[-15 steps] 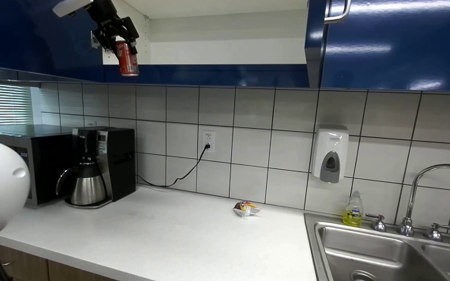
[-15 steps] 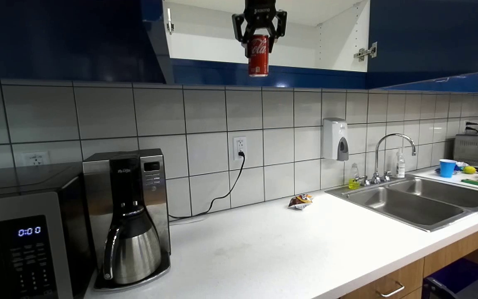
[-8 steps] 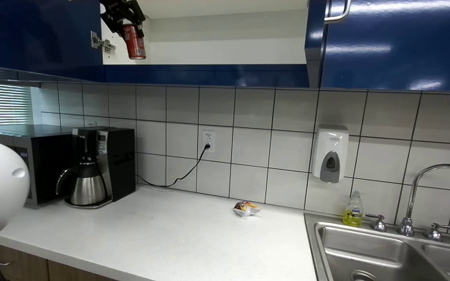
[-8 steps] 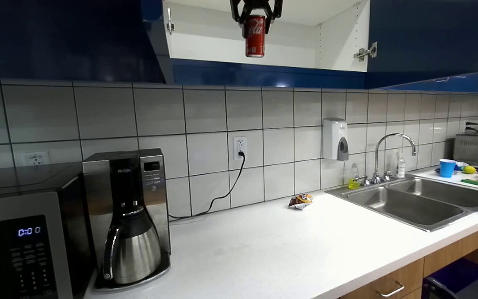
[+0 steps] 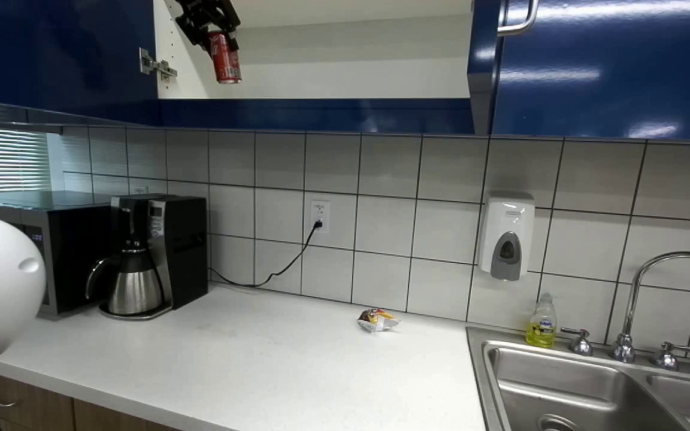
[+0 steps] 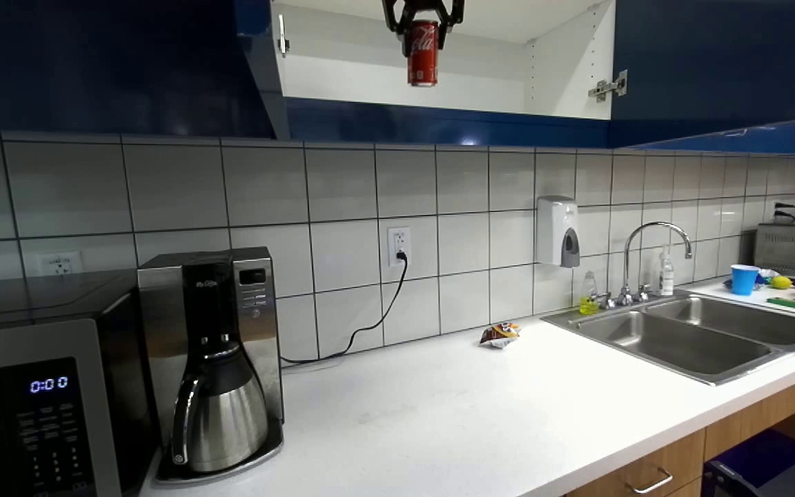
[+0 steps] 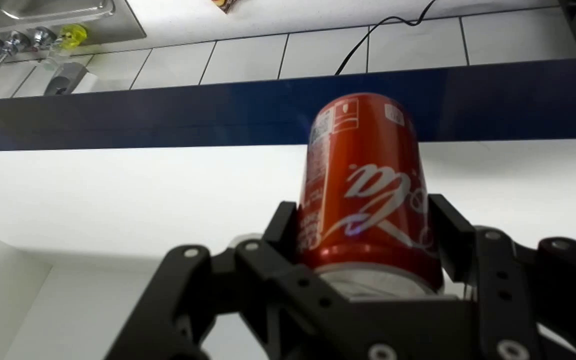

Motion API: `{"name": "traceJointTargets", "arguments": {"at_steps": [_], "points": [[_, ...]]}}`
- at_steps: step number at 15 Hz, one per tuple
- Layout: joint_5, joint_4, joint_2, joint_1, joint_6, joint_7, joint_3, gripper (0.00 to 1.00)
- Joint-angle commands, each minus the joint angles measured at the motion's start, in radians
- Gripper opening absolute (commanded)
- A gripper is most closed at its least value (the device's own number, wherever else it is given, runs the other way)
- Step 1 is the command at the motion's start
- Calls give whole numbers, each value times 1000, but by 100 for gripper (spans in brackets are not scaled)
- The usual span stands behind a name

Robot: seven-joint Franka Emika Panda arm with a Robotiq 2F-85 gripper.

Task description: Put the can in the top cabinet

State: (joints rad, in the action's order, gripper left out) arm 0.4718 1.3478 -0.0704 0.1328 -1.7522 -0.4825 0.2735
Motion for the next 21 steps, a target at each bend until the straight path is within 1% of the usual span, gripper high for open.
{"name": "traceJointTargets", "arguments": {"at_steps": [1, 5, 6, 15, 20, 21], "points": [[31, -150, 92, 17, 62, 18, -15, 42], [28, -233, 160, 33, 82, 19, -47, 42], [26, -243, 170, 11, 82, 17, -31, 42], [18, -352, 288, 14, 97, 12, -59, 42], [17, -400, 327, 16, 109, 13, -64, 42], [18, -409, 333, 17, 115, 11, -64, 77]]}}
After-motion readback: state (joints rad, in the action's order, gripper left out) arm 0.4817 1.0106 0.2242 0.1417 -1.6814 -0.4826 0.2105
